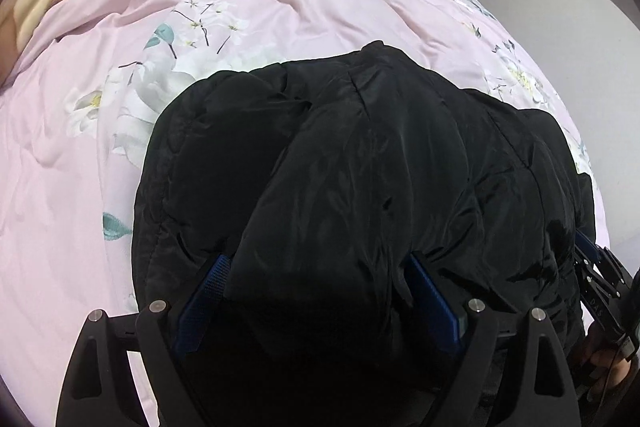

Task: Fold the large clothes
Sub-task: 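Lower the folded hem onto the jacket and open both tools, then move both open tools to the folded edge of the black jacket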

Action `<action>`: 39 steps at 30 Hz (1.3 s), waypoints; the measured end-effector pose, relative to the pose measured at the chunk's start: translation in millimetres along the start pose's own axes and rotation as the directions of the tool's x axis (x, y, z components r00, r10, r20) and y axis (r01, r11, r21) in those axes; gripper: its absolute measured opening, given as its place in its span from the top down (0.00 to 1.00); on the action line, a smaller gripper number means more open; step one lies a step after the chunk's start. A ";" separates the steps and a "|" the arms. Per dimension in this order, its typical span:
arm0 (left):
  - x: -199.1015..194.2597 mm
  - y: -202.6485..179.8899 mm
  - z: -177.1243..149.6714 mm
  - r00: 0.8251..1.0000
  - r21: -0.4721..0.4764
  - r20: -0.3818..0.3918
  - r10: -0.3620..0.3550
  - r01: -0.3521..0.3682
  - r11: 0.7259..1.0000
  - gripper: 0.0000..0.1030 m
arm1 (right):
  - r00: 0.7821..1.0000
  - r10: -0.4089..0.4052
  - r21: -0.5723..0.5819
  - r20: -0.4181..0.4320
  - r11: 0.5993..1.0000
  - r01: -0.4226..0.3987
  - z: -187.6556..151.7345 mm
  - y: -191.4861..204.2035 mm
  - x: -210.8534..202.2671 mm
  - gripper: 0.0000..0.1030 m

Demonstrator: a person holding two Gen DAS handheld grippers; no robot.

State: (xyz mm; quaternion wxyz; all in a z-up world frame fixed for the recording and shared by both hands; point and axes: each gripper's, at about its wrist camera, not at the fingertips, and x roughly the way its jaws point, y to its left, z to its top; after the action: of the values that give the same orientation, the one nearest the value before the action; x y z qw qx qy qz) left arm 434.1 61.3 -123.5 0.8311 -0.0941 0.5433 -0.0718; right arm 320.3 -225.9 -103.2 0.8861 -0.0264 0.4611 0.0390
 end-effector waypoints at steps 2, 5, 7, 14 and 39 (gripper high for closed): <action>-0.8 0.8 -2.9 1.000 0.020 0.013 -0.003 0.003 1.000 0.13 | 1.000 0.018 0.030 -0.012 0.999 -0.018 -3.2 -4.0 2.9 0.60; -4.1 2.2 -4.0 1.000 0.005 0.007 -0.007 0.007 1.000 0.13 | 0.999 0.022 0.034 -0.027 0.999 -0.021 -5.1 -3.0 -0.5 0.60; -14.9 1.3 -3.7 1.000 -0.012 0.009 -0.005 0.005 1.000 0.14 | 0.999 0.036 0.057 -0.033 0.998 -0.034 -3.4 -7.5 -8.0 0.60; -83.5 5.6 -25.2 0.995 -0.045 0.094 -0.019 0.023 0.999 0.15 | 0.994 0.045 0.137 0.099 0.989 -0.058 -2.0 -20.8 -87.2 0.60; -243.4 56.7 -191.3 0.988 -0.022 0.154 -0.024 0.028 0.999 0.15 | 0.981 -0.001 0.173 0.194 0.984 -0.033 -109.6 -45.2 -291.2 0.59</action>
State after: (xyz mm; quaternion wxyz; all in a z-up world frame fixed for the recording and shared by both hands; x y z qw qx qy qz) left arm 162.6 155.3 4.8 0.8684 -0.1163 0.4771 -0.0687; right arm 68.7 -293.0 73.0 0.9252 0.0596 0.3746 0.0077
